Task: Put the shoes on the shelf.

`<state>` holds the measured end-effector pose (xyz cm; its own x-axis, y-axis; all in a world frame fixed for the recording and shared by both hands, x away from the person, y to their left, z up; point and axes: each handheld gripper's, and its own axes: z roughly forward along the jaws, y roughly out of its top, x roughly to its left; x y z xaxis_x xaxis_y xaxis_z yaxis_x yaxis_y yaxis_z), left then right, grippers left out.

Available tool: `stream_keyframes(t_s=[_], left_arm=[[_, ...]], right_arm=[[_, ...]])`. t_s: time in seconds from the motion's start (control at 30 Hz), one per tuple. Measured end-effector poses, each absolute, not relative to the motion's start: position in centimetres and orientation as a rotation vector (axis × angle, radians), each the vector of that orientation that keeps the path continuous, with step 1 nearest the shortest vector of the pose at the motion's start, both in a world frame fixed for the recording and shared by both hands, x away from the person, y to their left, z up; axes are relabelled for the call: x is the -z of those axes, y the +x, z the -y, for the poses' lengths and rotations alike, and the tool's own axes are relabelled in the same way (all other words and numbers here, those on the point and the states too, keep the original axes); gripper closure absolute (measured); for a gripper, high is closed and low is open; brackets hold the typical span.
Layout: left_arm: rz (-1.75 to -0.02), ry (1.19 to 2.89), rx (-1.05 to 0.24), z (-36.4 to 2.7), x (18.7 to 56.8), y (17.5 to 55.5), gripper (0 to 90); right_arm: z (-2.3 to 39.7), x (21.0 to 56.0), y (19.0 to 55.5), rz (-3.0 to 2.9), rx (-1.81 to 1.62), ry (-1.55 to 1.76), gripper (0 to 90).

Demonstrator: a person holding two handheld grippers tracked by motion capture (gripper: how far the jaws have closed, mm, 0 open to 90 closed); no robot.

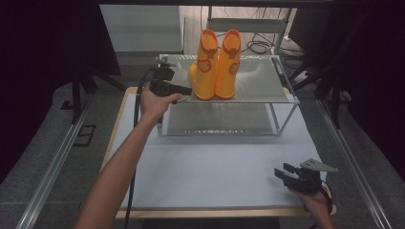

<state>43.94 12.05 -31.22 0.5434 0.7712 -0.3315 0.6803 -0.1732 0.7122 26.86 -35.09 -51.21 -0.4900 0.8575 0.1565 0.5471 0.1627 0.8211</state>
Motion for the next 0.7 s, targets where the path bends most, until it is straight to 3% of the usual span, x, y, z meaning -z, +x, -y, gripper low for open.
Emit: stream_keyframes(t_s=[0.7], left_arm=[[-1.029,1.920,-0.112,-16.6,33.0,36.0,63.9]], right_arm=[[34.9,51.3,26.8,-2.111,-1.233,1.329,48.1]])
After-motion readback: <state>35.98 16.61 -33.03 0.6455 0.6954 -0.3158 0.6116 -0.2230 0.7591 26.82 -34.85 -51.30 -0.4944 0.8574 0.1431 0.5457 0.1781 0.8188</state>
